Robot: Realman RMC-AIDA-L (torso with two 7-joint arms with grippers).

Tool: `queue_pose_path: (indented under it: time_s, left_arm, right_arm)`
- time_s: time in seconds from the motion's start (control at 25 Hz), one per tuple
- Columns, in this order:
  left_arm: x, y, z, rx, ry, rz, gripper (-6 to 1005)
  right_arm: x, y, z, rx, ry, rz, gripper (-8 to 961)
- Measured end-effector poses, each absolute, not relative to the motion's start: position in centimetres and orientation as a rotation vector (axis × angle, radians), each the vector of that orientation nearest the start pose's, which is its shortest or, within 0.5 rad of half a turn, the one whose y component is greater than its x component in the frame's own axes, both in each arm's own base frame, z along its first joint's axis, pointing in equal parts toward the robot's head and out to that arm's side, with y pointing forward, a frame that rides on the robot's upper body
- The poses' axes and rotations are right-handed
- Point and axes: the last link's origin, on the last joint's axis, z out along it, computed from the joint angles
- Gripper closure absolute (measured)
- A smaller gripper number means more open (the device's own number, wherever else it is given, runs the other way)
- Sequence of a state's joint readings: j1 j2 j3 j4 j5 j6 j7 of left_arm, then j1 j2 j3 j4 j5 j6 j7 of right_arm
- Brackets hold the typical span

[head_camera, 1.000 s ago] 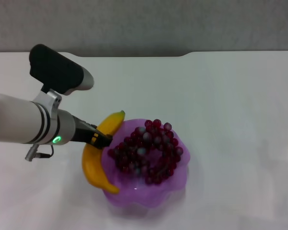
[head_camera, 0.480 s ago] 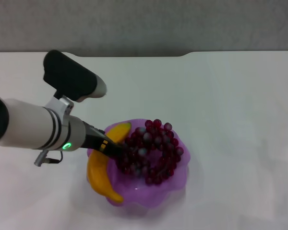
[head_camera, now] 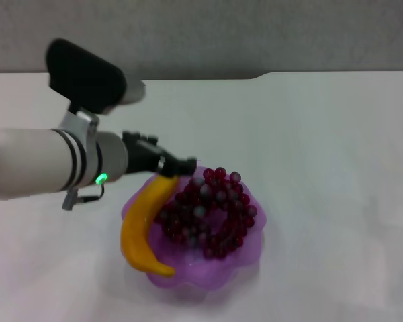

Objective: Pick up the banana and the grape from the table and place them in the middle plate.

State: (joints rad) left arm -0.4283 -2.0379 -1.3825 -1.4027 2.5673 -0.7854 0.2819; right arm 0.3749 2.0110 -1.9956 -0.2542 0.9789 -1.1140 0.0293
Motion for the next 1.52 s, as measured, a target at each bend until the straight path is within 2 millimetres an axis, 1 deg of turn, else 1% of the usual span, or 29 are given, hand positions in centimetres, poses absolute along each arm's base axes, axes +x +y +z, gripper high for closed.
queue_pose_path:
  time_s: [0.12,0.28,0.44,0.68,0.96,1.24,1.32,1.52]
  left_arm:
    - [-15.4,37.9,-2.3,-2.245,-0.726,-0.181,106]
    - [-15.8,38.3,-1.0,-2.129,-0.670,-0.329,105]
    - [-17.5,38.9,-1.1,-2.018,-0.617,-0.414,105]
    - [-20.6,40.0,-0.3,-1.809,-0.634,-0.566,106]
    - [-23.8,41.3,0.0,-1.657,-0.582,-0.614,106]
    - [-26.5,43.4,0.6,-1.599,-0.660,-0.629,106]
    - [-27.4,44.1,1.0,-1.586,-0.693,-0.628,105]
    - [-28.9,44.1,2.3,-1.546,-0.662,-0.609,105]
  right_arm:
    - [37.6,33.2,6.3,-1.184,0.607,0.608,62]
    - [37.5,33.3,6.3,-1.187,0.604,0.608,62]
    - [37.4,33.4,6.2,-1.194,0.600,0.606,62]
    - [37.2,33.6,6.1,-1.204,0.598,0.608,62]
    - [36.7,34.9,5.4,-1.248,0.627,0.596,62]
    - [36.0,35.7,5.2,-1.272,0.621,0.601,62]
    - [35.8,36.1,5.1,-1.278,0.620,0.606,62]
    - [34.9,37.3,4.8,-1.303,0.626,0.607,62]
